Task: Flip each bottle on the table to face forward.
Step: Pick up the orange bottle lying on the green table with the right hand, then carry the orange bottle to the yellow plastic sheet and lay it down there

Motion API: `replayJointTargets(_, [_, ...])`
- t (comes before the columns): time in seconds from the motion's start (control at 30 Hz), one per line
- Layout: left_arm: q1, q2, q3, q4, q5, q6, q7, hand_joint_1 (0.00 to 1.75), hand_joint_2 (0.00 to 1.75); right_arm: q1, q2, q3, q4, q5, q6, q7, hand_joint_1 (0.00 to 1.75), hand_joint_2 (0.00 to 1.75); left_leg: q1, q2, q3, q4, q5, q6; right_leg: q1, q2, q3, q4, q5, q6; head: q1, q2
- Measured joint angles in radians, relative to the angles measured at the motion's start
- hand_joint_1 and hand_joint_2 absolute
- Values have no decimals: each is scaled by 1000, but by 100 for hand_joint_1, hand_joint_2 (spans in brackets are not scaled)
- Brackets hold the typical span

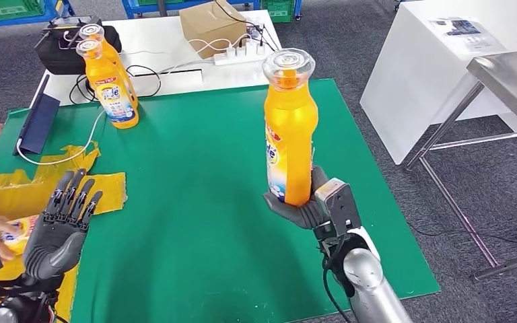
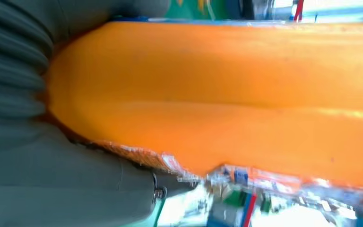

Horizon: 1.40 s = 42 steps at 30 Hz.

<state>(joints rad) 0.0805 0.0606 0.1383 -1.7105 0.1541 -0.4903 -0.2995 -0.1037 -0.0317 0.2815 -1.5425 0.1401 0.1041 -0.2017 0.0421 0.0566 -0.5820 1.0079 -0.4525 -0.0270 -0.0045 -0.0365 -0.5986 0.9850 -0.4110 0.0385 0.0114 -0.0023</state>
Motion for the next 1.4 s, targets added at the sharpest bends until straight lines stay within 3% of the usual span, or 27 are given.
replayJointTargets(0.2, [2, -14, -72, -41, -39, 13, 12, 0, 175, -24, 94, 103, 75, 71, 30, 32, 175, 175, 0, -2, 0, 0, 0, 0, 0, -1, 0, 0, 0, 0, 0, 0])
replayJointTargets(0.4, [-10, -14, -133, -42, -38, 16, 14, 0, 175, -71, 146, 200, 151, 82, 20, 42, 175, 175, 0, -2, 0, 0, 0, 0, 0, -1, 0, 0, 0, 0, 0, 0])
replayJointTargets(0.73, [-22, -14, -187, -44, -49, 12, -10, 0, 175, -127, 155, 278, 251, 76, 22, 77, 175, 175, 0, -2, -1, 0, 0, 0, 0, -1, -1, 0, 0, 0, 0, 0])
replayJointTargets(0.87, [-63, -15, -220, -37, -54, 1, -13, 0, 175, -155, 152, 310, 283, 91, 51, 116, 175, 175, 0, -2, -1, 0, 0, 0, 0, -1, -2, 0, 0, 0, 0, 0])
replayJointTargets(1.17, [-131, -18, -284, 6, -85, 5, -21, 0, 175, -258, 195, 473, 396, 86, 114, 164, 175, 175, 0, -1, -1, 0, 1, -1, 0, 0, -3, 0, 0, 0, 0, 0])
replayJointTargets(1.4, [-175, 16, -324, 56, -206, 42, 12, 0, 175, -333, 208, 569, 486, 63, 121, 186, 175, 175, -1, -2, -2, 0, 1, -1, 0, 0, -4, 0, 1, 0, 0, 0])
